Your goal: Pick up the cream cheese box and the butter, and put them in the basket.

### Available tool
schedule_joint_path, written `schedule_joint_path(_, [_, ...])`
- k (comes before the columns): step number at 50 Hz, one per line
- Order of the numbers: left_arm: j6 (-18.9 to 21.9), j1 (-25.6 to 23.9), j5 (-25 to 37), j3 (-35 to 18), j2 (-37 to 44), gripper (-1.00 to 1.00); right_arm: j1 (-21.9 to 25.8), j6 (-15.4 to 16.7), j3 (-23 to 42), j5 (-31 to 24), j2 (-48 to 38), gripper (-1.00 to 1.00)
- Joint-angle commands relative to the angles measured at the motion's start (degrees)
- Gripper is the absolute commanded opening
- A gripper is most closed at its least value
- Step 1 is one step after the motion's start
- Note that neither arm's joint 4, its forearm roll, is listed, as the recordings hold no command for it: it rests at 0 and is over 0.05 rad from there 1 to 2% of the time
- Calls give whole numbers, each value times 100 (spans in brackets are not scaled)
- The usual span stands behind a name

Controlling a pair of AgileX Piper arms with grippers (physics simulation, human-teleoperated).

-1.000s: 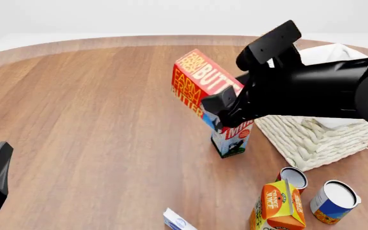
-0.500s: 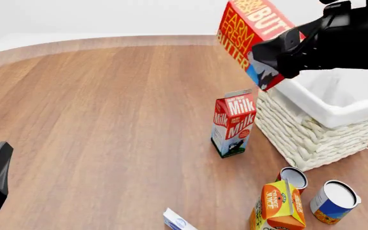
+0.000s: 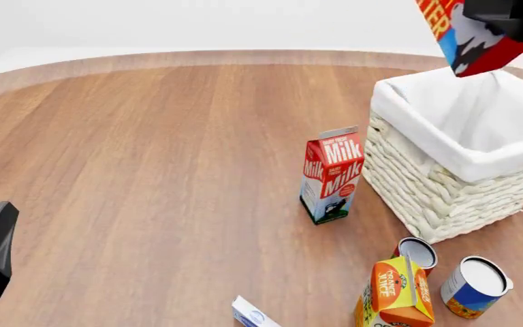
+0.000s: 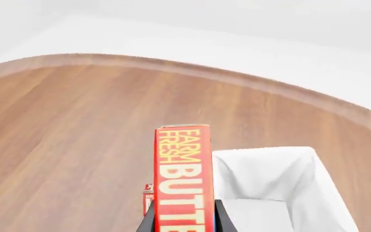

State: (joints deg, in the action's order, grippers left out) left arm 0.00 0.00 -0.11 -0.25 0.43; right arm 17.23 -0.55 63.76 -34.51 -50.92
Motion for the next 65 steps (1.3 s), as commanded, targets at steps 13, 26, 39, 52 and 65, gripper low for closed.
schedule_joint_path(13, [0, 0, 0, 0, 0, 100, -1005, -1011, 41, -5, 117, -100])
schedule_joint_path(26, [0, 0, 0, 0, 0, 100, -1214, -1269, -477, 484, 19, -100])
schedule_joint_path(39, [0, 0, 0, 0, 0, 100, -1455, -1491, -804, 782, -127, -100])
schedule_joint_path(52, [0, 0, 0, 0, 0, 100, -1576, -1917, -949, 676, -166, -100])
schedule_joint_path(65, [0, 0, 0, 0, 0, 100, -1649, -2146, -1147, 884, -291, -100])
